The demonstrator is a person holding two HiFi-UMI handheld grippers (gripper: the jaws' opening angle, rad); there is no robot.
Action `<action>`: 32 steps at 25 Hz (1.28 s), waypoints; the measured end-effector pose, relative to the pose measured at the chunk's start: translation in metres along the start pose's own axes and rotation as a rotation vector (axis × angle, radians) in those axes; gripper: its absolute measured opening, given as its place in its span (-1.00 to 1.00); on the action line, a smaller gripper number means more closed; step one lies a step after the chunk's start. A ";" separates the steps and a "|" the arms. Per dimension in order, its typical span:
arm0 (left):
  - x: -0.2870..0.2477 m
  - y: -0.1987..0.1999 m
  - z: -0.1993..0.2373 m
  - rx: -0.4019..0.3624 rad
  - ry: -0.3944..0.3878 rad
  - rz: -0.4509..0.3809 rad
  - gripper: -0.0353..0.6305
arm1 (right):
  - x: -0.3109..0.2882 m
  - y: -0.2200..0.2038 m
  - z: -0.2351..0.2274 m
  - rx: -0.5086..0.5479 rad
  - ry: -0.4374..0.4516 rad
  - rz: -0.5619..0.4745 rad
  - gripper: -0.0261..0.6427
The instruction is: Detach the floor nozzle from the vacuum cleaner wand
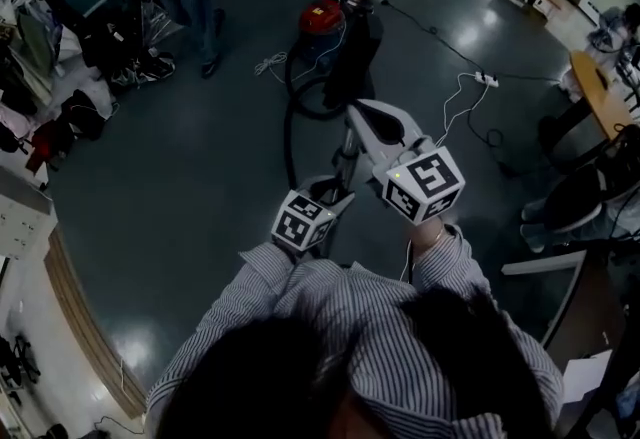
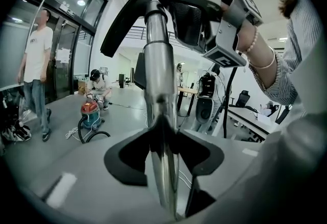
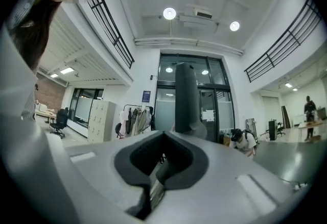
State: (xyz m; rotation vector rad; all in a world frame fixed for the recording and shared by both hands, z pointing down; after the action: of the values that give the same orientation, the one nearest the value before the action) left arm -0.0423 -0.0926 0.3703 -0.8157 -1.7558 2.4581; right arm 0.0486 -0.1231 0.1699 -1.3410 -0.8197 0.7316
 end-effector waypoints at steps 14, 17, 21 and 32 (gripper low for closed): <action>0.014 -0.001 0.007 -0.002 0.028 -0.043 -0.35 | 0.000 0.006 -0.022 -0.228 0.069 0.025 -0.32; 0.012 -0.001 0.003 0.000 0.026 -0.040 -0.35 | -0.004 -0.007 -0.024 -0.311 0.106 0.091 -0.30; 0.009 -0.004 -0.002 -0.013 0.020 -0.020 -0.35 | -0.010 -0.023 -0.017 -0.413 0.182 0.175 -0.30; 0.000 -0.006 -0.006 -0.033 -0.032 -0.035 -0.35 | -0.021 -0.026 -0.022 -0.302 0.294 0.238 -0.40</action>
State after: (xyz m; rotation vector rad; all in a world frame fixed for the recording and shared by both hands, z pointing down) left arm -0.0416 -0.0851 0.3744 -0.7455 -1.8098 2.4407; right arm 0.0562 -0.1551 0.1929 -1.7922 -0.5536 0.5884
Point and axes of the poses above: the fingertips, and each gripper's own axes: x backward along the fingers, z to its left, y out of its top, the point moved 7 cm from there along x, backward along the fingers, and after that the axes turned 12 degrees about -y, right-handed, at the moved point
